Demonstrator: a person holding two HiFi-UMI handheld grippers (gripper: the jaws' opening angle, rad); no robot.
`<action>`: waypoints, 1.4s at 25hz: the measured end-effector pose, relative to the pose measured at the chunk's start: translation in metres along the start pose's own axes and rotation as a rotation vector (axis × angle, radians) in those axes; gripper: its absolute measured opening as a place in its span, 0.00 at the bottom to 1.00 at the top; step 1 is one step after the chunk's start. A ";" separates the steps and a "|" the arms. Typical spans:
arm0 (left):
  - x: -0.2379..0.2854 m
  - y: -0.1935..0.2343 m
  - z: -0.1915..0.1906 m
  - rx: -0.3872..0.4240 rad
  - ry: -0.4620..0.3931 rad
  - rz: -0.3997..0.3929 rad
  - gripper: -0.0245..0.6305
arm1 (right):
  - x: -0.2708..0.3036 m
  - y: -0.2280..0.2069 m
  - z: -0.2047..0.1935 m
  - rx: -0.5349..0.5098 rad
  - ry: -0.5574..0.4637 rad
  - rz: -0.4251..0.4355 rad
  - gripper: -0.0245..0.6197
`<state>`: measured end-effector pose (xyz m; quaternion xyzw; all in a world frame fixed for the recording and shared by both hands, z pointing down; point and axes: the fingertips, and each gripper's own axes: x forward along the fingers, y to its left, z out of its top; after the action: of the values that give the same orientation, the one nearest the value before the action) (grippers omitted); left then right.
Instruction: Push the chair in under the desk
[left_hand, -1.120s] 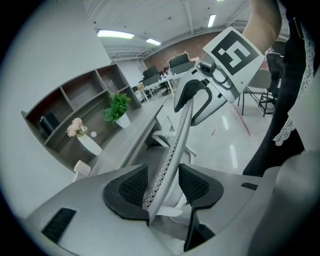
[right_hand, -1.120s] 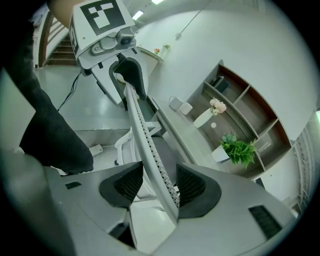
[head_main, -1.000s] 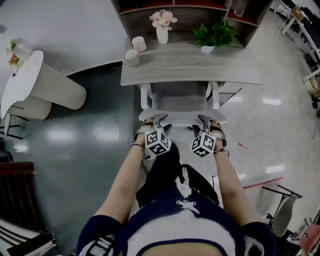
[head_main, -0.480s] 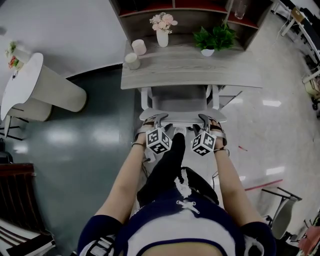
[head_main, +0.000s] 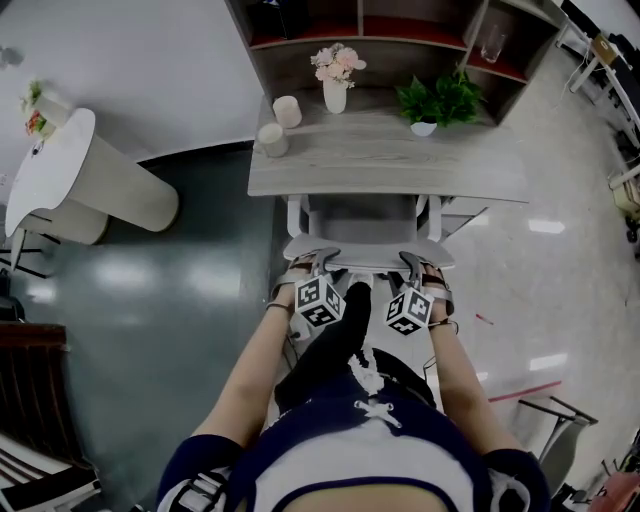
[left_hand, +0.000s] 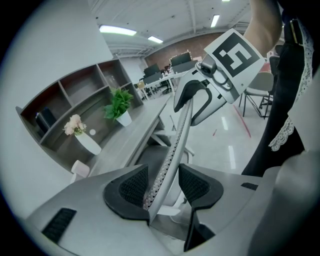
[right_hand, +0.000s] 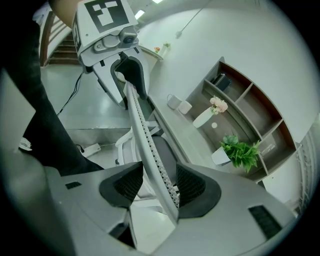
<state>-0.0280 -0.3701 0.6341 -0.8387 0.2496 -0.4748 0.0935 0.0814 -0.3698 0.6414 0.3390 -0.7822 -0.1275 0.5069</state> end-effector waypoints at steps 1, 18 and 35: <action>0.000 -0.001 0.000 -0.012 0.009 -0.016 0.33 | -0.001 0.001 0.000 0.018 0.007 0.020 0.34; -0.052 0.027 0.038 -0.441 -0.201 0.082 0.20 | -0.068 -0.053 0.071 0.676 -0.282 0.108 0.11; -0.151 0.044 0.112 -0.759 -0.595 0.161 0.05 | -0.152 -0.078 0.133 1.016 -0.645 0.098 0.05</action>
<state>-0.0125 -0.3398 0.4442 -0.8909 0.4318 -0.0810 -0.1152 0.0343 -0.3465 0.4316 0.4464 -0.8743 0.1893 0.0239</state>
